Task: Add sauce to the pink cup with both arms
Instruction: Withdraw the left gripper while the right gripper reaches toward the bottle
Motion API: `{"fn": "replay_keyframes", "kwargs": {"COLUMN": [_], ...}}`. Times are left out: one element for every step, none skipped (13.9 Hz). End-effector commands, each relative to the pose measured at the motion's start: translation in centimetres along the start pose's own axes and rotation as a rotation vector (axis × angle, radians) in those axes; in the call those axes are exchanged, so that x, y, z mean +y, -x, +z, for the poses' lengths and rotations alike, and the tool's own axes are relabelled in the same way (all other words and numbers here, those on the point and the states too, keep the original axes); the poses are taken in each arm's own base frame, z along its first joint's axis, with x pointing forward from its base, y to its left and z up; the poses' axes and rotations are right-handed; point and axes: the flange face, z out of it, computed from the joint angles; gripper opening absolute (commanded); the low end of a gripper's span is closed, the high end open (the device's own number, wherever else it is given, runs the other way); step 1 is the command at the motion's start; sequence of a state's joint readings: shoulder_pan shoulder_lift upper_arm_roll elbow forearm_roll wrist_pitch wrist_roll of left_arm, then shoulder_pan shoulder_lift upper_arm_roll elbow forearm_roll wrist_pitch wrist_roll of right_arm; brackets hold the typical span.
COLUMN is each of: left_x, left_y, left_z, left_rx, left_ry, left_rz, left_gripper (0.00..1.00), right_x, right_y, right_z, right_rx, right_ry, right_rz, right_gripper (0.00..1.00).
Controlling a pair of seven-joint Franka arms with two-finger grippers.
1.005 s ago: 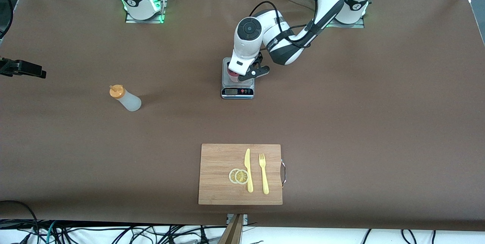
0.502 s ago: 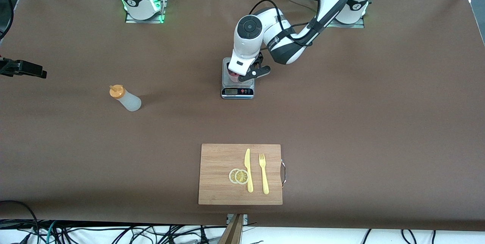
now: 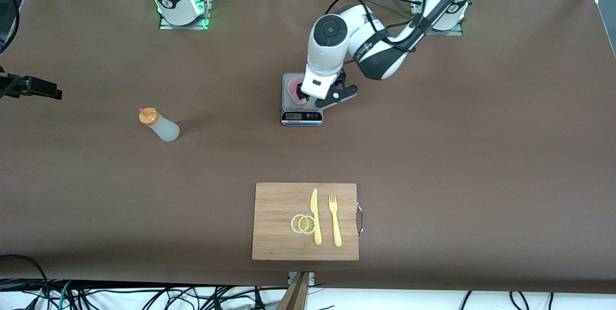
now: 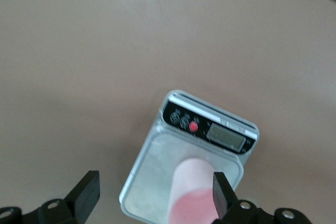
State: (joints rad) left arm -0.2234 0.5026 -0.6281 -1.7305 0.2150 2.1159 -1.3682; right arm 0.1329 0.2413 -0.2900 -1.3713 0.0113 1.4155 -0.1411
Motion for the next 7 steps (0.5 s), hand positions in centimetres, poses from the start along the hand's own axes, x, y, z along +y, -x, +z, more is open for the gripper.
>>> {"fn": "replay_keyframes", "kwargs": {"left_x": [-3.7,-5.4,-7.5,-9.6,-11.9,-14.3,-16.8], "left_y": [-5.6,-8.4,-11.3,-14.0,-17.0,-19.6,-22.1], "left_z": [-4.7,-5.8,-6.7,-7.8,-8.8,-9.6,-10.3], "left_rx": [0.030,0.038,0.042,0.050,0.047,0.047,0.050], "left_ry": [-0.005,-0.008,-0.016,-0.011,0.004,0.015,0.024], "left_rz": [0.019,0.019,0.019,0.029,0.037,0.064,0.082], "left_gripper": [0.96,0.96,0.97,0.97,0.97,0.97,0.97], "right_x": [0.6,0.7,1.2,2.6,3.8,5.1,6.3], "right_y": [0.2,0.1,-0.1,-0.2,-0.5,-0.7,-0.9], "right_z": [0.3,0.6,1.4,2.9,4.5,6.2,7.8], "right_rx": [-0.020,-0.021,-0.023,-0.022,-0.013,0.000,0.014], "right_ry": [-0.014,-0.023,-0.052,-0.116,-0.182,-0.238,-0.290], "right_rz": [-0.151,-0.251,-0.325,-0.376,-0.443,-0.521,-0.600], "right_gripper": [1.00,1.00,1.00,1.00,1.00,1.00,1.00]}}
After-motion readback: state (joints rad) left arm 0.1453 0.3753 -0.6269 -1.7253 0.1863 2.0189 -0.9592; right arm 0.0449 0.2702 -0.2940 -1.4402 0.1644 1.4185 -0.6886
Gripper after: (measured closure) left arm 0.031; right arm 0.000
